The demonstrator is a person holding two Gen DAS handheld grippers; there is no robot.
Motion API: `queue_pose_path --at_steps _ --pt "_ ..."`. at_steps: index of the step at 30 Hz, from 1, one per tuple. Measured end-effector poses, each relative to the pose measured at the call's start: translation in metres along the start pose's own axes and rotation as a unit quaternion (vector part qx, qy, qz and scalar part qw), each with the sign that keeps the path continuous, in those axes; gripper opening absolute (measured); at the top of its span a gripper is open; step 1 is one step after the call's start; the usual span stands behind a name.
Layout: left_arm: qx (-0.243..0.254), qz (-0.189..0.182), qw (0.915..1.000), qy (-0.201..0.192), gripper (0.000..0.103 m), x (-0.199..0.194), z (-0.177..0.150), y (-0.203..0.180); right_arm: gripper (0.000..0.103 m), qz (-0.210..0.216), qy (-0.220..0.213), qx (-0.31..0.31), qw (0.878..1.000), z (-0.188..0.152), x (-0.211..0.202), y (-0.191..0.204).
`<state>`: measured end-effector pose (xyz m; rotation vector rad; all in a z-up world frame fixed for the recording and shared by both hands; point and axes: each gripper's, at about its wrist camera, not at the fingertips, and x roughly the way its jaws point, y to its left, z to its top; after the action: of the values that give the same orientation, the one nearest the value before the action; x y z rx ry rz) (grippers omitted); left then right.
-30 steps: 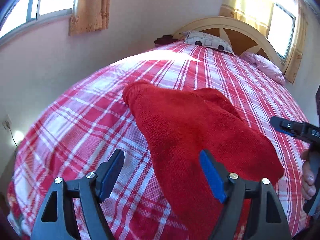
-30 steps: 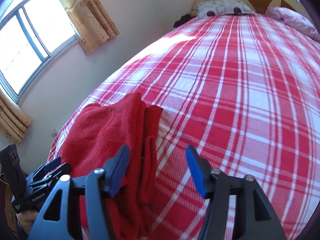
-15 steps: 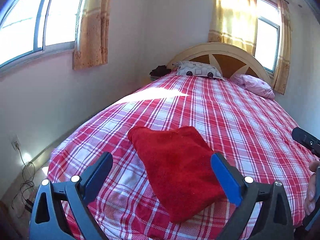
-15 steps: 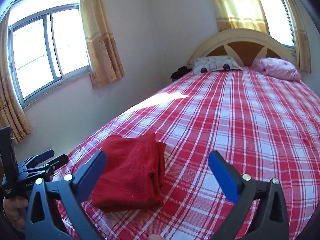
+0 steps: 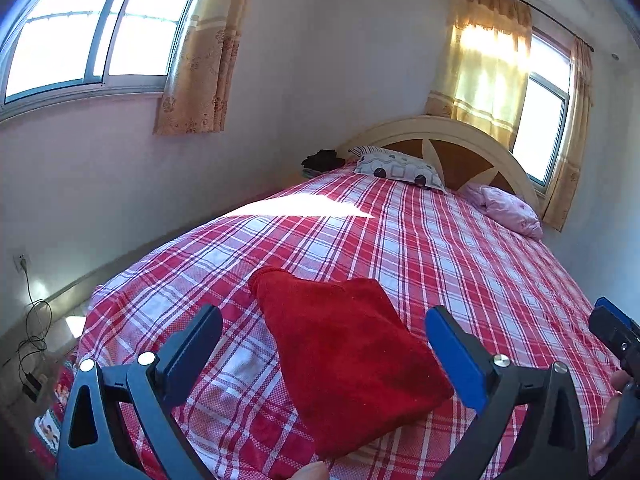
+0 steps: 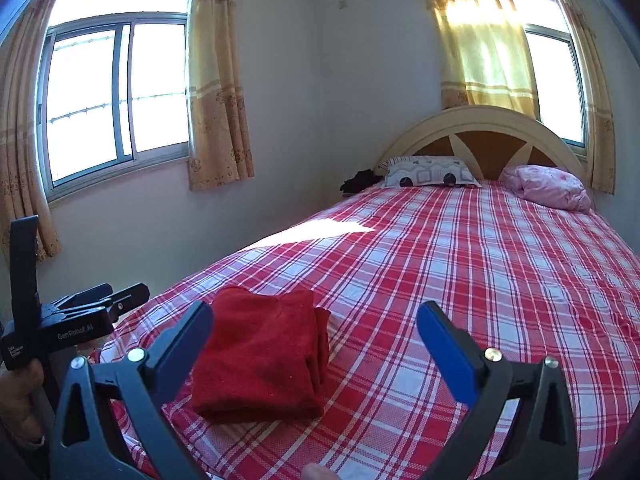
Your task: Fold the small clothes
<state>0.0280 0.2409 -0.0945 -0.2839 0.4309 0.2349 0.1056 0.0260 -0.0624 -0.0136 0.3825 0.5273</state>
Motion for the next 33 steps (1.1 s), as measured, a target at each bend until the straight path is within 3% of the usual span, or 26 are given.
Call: queue_pose_path --at_steps 11,25,33 --pt "0.075 0.031 0.9967 -0.007 0.101 -0.002 -0.005 -0.019 0.103 0.008 0.007 0.004 1.0 -0.009 0.001 0.004" --pt "0.063 0.019 0.9978 -0.004 0.101 -0.009 -0.003 -0.018 0.103 0.011 0.007 -0.005 1.0 -0.01 -0.002 0.009" --pt "0.079 0.021 0.9966 -0.011 0.101 -0.012 -0.002 -0.021 0.103 0.011 0.009 -0.011 1.0 -0.011 -0.001 0.013"
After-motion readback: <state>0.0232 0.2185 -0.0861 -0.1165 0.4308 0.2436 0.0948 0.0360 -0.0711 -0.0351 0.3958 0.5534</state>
